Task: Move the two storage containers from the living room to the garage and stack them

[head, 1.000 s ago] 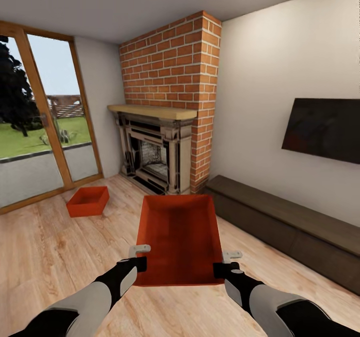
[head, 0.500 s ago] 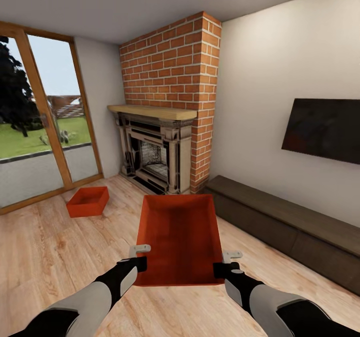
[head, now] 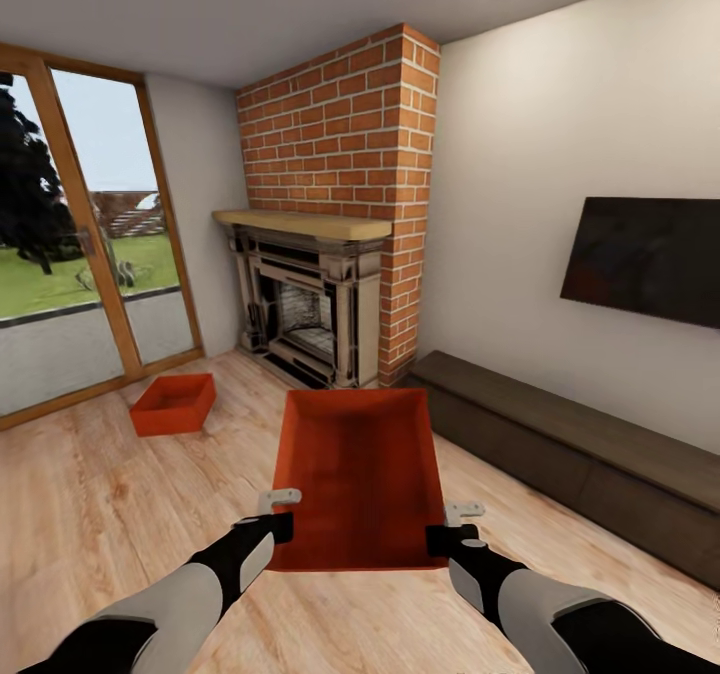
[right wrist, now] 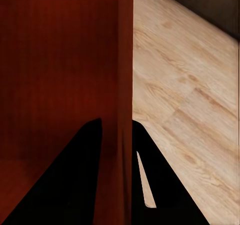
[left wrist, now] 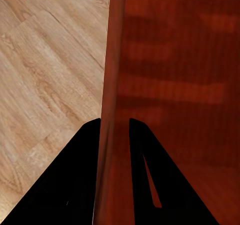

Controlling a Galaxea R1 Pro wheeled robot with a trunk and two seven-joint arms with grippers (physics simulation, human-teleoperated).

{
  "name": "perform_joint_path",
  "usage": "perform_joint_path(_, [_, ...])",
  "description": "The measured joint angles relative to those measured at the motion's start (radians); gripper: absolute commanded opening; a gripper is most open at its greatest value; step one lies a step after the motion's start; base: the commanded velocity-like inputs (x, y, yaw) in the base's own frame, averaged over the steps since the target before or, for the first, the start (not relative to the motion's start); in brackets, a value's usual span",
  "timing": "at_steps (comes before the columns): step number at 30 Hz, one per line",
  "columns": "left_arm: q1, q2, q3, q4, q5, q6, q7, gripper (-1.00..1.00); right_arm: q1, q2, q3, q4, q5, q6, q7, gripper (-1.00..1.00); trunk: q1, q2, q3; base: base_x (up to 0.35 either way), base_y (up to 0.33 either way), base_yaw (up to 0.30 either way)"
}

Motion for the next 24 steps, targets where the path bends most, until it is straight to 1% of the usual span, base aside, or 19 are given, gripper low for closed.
perform_joint_path(6, [0.0,0.009,0.0,0.001,0.002,0.0,-0.012,-1.0,0.0,0.009,0.001,-0.001,0.001,0.001,-0.012,-1.0,0.0,0.0,0.002,0.0,0.0,-0.255])
perform_joint_path(14, [0.0,-0.001,0.001,0.001,0.0,0.0,0.001,-1.0,0.0,-0.001,0.002,-0.001,-0.001,0.003,0.002,-1.0,0.0,0.0,0.002,0.0,0.0,-0.292])
perform_joint_path(24, [0.0,0.0,0.001,0.003,0.003,0.0,0.001,-1.0,0.0,-0.001,0.002,-0.002,0.001,0.007,0.002,-1.0,0.0,0.0,0.002,0.0,0.0,-0.294])
